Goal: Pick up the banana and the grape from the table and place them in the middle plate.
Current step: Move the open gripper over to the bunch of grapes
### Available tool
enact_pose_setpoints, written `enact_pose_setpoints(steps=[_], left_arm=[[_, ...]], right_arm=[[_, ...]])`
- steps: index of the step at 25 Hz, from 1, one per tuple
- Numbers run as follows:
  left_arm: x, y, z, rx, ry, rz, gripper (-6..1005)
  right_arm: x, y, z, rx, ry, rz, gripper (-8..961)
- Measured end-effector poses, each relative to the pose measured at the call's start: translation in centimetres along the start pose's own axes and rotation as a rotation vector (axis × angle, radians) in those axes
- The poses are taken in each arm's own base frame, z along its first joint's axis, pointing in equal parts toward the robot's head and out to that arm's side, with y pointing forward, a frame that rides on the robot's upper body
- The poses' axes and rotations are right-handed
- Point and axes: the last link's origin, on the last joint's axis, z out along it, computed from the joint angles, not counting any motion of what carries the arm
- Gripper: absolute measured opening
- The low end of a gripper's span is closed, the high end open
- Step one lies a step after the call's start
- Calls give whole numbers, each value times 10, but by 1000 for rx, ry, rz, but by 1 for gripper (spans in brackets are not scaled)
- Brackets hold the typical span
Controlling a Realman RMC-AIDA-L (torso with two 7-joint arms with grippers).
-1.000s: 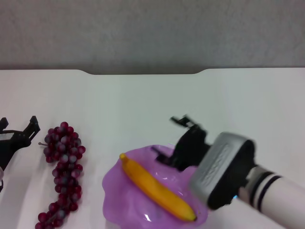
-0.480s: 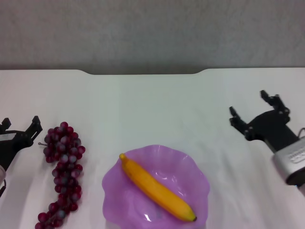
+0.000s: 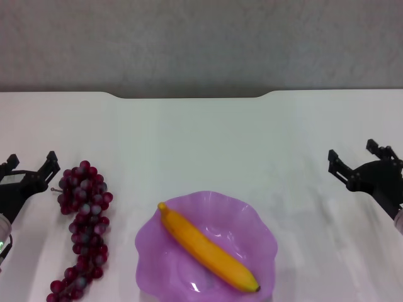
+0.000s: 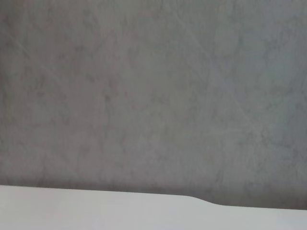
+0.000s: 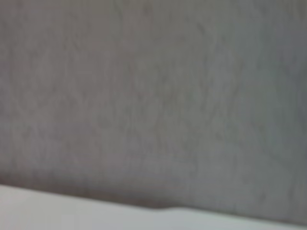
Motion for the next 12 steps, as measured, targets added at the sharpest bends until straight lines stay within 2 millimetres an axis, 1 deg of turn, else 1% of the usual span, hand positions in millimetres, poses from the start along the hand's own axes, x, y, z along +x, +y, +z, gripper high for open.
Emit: enact_pose_setpoints(steps=[3, 7, 8, 9, 12], left_arm=[[0, 6, 1, -37, -5, -14, 862], [11, 20, 7, -116, 16, -93, 861], [11, 20, 7, -116, 16, -93, 862], [18, 30, 8, -164, 44, -112, 862], [31, 44, 8, -233, 58, -106, 863]], right_arm=[[5, -3, 4, -5, 51, -7, 883], [12, -5, 2, -9, 92, -29, 883], [14, -5, 2, -7, 101, -31, 883], [15, -6, 1, -5, 110, -33, 884], [18, -7, 1, -2, 127, -35, 884]])
